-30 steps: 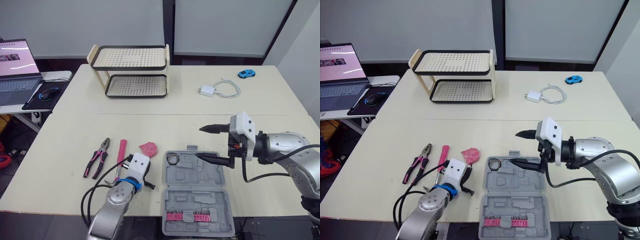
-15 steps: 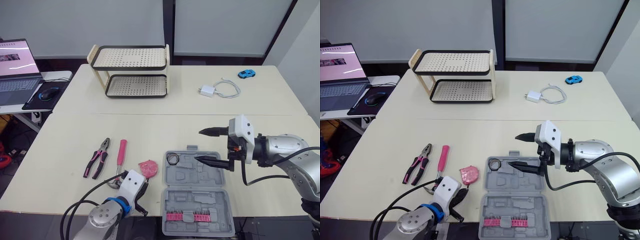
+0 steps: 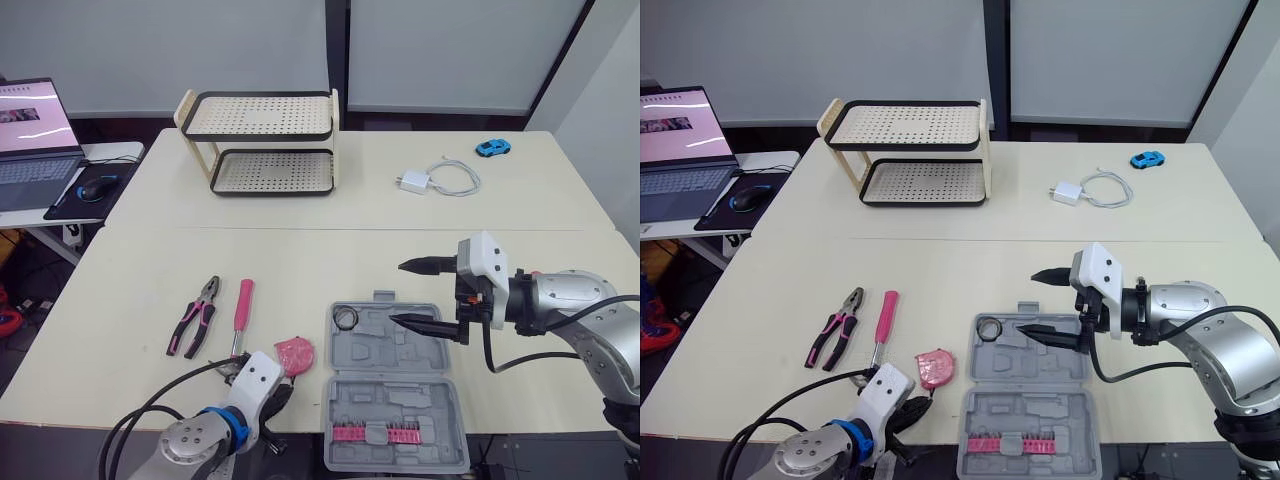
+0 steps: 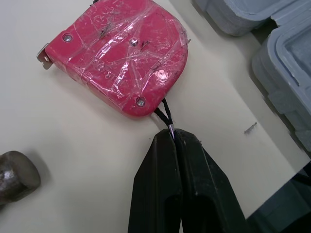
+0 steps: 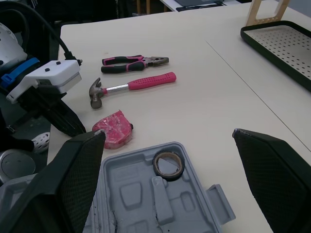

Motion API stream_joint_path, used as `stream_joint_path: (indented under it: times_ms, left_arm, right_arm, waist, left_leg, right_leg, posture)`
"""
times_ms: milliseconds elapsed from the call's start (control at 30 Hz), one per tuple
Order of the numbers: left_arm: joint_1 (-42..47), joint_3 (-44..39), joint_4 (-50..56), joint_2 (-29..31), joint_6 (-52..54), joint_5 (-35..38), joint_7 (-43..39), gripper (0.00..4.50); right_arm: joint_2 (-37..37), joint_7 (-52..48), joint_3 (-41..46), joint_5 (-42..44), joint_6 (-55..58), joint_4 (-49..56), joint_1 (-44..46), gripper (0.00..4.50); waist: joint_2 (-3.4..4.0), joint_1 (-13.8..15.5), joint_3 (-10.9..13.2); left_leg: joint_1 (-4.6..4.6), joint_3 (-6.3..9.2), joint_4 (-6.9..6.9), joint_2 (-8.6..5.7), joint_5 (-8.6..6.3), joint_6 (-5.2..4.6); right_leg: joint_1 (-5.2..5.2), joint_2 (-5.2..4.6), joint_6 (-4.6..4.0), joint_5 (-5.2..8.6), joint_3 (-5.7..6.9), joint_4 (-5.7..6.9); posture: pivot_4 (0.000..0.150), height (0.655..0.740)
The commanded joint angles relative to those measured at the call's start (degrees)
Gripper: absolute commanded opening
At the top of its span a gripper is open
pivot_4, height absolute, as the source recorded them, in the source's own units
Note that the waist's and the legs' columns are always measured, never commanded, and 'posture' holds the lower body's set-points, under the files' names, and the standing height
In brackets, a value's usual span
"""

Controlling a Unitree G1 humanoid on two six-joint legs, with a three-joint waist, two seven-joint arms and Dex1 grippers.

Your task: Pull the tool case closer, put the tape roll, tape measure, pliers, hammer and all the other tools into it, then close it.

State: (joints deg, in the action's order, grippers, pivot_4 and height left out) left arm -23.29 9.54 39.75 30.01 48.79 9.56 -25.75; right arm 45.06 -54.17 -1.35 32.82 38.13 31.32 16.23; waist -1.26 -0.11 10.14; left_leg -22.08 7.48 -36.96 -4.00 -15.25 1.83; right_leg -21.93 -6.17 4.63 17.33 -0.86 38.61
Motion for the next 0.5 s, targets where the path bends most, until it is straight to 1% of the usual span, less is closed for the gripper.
stream_joint_path:
  times_ms: [33,167,300,500]
  left_arm:
    - [-1.25,0.46,0.36,1.17,2.68,1.37,-0.79,0.03]
    - [-1.01,0.22,1.11,1.84,4.62,3.19,-1.23,0.03]
    - [-0.56,-0.51,2.79,4.24,7.89,5.90,-2.86,0.03]
    - [0.24,-1.39,4.60,6.33,10.23,8.10,-3.13,0.03]
  right_arm:
    - [0.77,-0.47,0.53,0.63,-0.51,1.80,-0.08,4.50]
    - [0.74,-0.51,0.53,0.68,-0.52,1.76,-0.04,4.50]
    - [0.71,-0.70,0.47,0.47,-0.68,1.55,0.06,4.50]
    - [0.64,-0.88,0.23,0.23,-0.90,1.54,-0.09,4.50]
  waist:
    - [0.00,0.00,0.00]
    - [0.00,0.00,0.00]
    - [0.01,-0.01,0.00]
    - [0.00,-0.01,0.00]
  left_leg:
    - [0.00,0.00,0.00,0.00,0.00,0.00]
    - [0.00,0.00,0.00,0.00,0.00,0.00]
    - [0.00,0.00,0.00,0.01,0.00,0.00]
    - [0.00,0.00,0.00,0.01,0.00,0.00]
  right_leg:
    - [0.00,0.00,0.00,0.00,-0.01,0.00]
    - [0.00,0.00,0.00,0.00,0.00,0.00]
    - [0.00,0.00,0.00,0.00,0.01,0.00]
    - [0.00,0.00,0.00,0.00,0.00,-0.01]
  posture:
    - [0.150,0.7400]
    - [0.150,0.7400]
    - [0.150,0.7400]
    - [0.150,0.7400]
